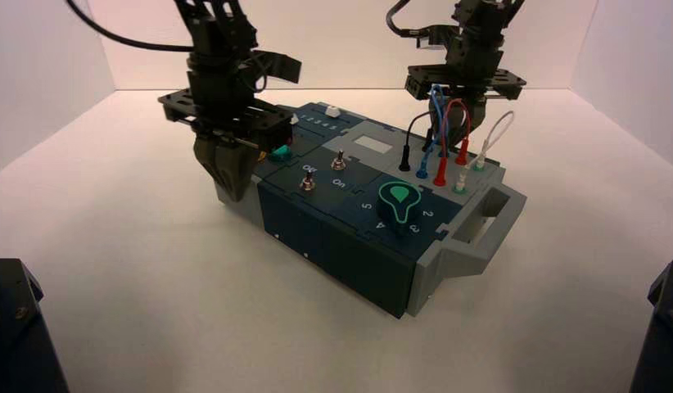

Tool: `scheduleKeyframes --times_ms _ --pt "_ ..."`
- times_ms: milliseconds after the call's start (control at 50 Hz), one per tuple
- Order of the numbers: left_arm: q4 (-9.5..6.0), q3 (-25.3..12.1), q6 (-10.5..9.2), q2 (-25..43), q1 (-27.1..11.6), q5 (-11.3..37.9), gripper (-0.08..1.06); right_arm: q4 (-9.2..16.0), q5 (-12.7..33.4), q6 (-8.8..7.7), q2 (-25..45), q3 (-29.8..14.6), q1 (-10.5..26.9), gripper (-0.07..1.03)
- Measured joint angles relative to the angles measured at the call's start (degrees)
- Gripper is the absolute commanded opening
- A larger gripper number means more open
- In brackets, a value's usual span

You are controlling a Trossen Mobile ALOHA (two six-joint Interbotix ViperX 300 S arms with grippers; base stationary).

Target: Rotate the box clockwise.

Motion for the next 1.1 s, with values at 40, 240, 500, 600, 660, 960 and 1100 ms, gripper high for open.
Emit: scheduleKeyframes --times_ms 40,240,500,600,660,960,1100 --pt "0.09 -0.62 0.53 0.70 0.53 0.00 -0.03 0.44 0.00 0.09 -0.35 0.18 0.53 -0.02" --pt "0.44 -4.92 3.87 5.19 5.36 0.09 -0.03 1.58 0.00 0.26 -1.76 1.85 2.29 -0.02" --pt "0.70 -8.35 6.42 9.23 7.91 -1.93 -0.03 3.16 0.18 0.26 -3.25 5.71 2.29 -0.02" --pt "0.62 -10.02 6.50 9.93 8.17 -2.99 -0.03 3.78 0.53 0.26 -2.64 7.56 2.81 -0.02" --pt "0.70 -10.72 6.50 10.20 8.35 -3.60 -0.03 4.48 1.23 1.23 -2.55 8.53 3.78 -0.02" --pt "0.79 -14.15 6.77 10.72 8.96 -3.78 -0.03 6.33 1.49 1.49 -2.81 9.49 5.80 -0.02" --pt "1.32 -14.59 7.21 10.72 9.32 -3.87 -0.03 6.42 0.62 1.58 -2.81 9.67 5.89 -0.02"
